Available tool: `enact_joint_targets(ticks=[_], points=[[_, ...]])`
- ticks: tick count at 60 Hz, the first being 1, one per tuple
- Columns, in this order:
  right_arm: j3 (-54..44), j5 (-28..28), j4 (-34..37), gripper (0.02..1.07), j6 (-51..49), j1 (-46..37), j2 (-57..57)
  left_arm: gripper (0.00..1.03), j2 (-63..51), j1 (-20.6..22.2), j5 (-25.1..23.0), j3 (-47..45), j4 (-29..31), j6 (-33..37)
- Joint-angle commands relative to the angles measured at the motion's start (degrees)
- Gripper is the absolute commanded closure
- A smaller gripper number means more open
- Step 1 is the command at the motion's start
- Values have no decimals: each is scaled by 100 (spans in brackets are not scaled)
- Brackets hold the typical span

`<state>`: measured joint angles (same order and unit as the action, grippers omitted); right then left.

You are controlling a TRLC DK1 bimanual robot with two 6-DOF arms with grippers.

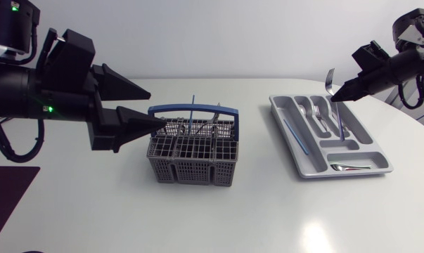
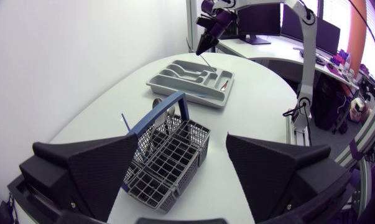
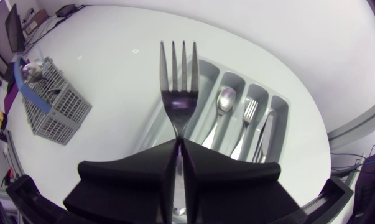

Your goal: Unload the cutlery basket into the drawer organizer.

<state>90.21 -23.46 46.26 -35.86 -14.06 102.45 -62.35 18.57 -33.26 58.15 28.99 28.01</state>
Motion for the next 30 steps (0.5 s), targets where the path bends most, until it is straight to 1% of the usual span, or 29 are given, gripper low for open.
enact_joint_targets(ticks=[1,11,25,30], points=[[462,140,-38,102,378,-70,521,6,100,33,30,-172,-43,-147],[1147,545,-91,102,712,-44,1259,6,161,33,30,-216,-52,-129],[2079,870,-47,102,1054,-52,2068,6,205,33,38,-243,-52,-120],[2396,905,23,102,1125,-70,2279,6,214,33,38,-234,-43,-120]])
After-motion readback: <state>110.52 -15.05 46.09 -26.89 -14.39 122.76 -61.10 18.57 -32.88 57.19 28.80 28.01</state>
